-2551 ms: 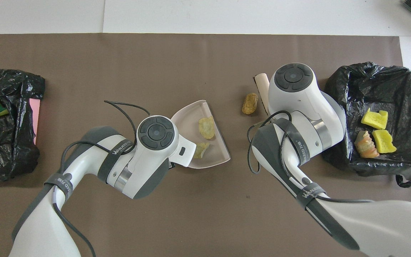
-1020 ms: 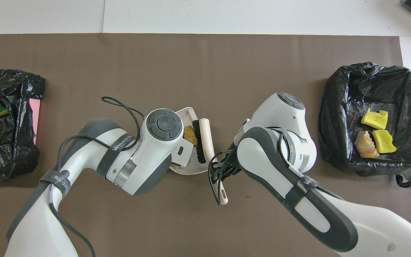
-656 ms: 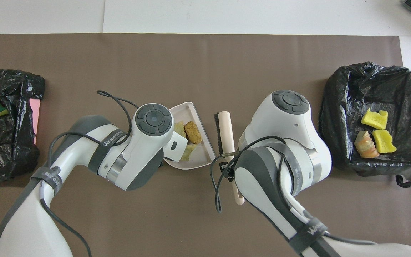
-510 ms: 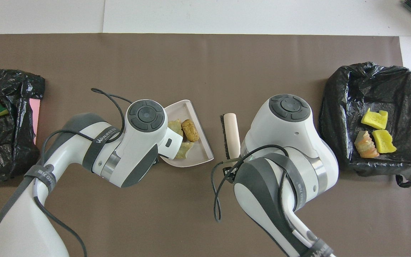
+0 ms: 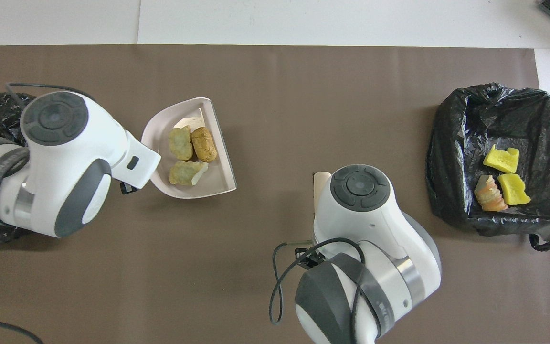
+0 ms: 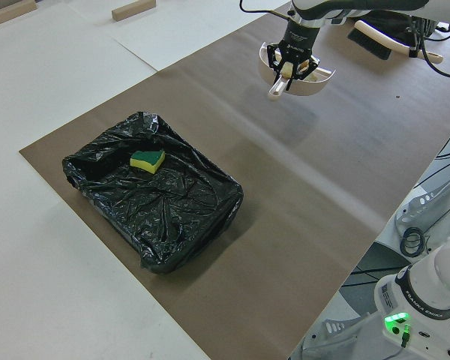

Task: Sweep and dump trash in bin
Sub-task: 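Carry the loaded dustpan with the left gripper toward the nearby black bag, then tip the dustpan over the black bag with the left gripper to dump it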

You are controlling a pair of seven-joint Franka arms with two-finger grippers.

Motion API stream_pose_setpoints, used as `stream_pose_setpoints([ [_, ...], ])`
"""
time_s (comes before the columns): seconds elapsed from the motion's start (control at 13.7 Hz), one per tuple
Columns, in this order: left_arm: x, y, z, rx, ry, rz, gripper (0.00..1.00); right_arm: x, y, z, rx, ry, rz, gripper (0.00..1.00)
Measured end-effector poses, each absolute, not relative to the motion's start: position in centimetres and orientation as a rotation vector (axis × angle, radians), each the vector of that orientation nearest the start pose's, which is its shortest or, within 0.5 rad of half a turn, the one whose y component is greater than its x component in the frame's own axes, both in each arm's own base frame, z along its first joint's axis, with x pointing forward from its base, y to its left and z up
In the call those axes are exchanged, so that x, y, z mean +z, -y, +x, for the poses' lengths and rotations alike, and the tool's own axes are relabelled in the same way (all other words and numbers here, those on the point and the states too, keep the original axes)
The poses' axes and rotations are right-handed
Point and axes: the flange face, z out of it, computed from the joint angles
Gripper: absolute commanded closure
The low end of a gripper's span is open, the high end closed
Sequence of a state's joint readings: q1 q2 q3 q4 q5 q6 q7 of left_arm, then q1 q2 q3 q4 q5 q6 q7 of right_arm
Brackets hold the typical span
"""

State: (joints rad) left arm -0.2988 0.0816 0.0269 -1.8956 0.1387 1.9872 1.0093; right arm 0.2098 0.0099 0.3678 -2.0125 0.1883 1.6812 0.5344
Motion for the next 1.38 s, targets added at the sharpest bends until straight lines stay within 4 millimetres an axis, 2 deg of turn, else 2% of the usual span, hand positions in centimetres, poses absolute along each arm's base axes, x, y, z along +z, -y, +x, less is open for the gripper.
stream_pose_setpoints([
  [0.15, 50.0, 7.4, 57.1, -0.008, -1.851, -2.349, 1.0, 40.9, -31.8, 38.8, 0.561, -0.012, -3.101, 1.0],
  [0.29, 52.6, 0.1, 57.2, -0.027, -1.769, -2.388, 1.0, 38.9, -33.5, 35.9, 0.528, 0.005, -3.109, 1.0],
  [0.44, 53.4, -6.8, 56.9, -0.033, -1.65, -2.467, 1.0, 37.3, -34.8, 33.9, 0.533, 0.022, -3.099, 1.0],
  [0.58, 53.9, -13.3, 56.1, -0.067, -1.615, -2.514, 1.0, 36.3, -35.6, 32.5, 0.55, 0.041, -3.104, 1.0],
  [0.8, 55.6, -22.2, 54.5, -0.103, -1.617, -2.489, 1.0, 34.7, -35.7, 31.9, 0.596, 0.048, -3.113, 1.0],
  [0.95, 56.7, -26.3, 53.9, -0.097, -1.64, -2.433, 1.0, 33.9, -35.8, 31.9, 0.633, 0.031, -3.103, 1.0],
  [1.17, 57.2, -30.5, 54.1, 0.026, -1.69, -2.279, 1.0, 33.3, -36.1, 32.1, 0.64, -0.015, -3.06, 1.0],
  [1.31, 57.5, -31.9, 54.7, 0.18, -1.701, -2.153, 1.0, 32.6, -36.1, 32.3, 0.622, -0.026, -3.054, 1.0],
  [1.38, 57.6, -32.1, 55.0, 0.244, -1.705, -2.099, 1.0, 32.3, -36.1, 32.3, 0.626, -0.029, -3.054, 0.94],
])
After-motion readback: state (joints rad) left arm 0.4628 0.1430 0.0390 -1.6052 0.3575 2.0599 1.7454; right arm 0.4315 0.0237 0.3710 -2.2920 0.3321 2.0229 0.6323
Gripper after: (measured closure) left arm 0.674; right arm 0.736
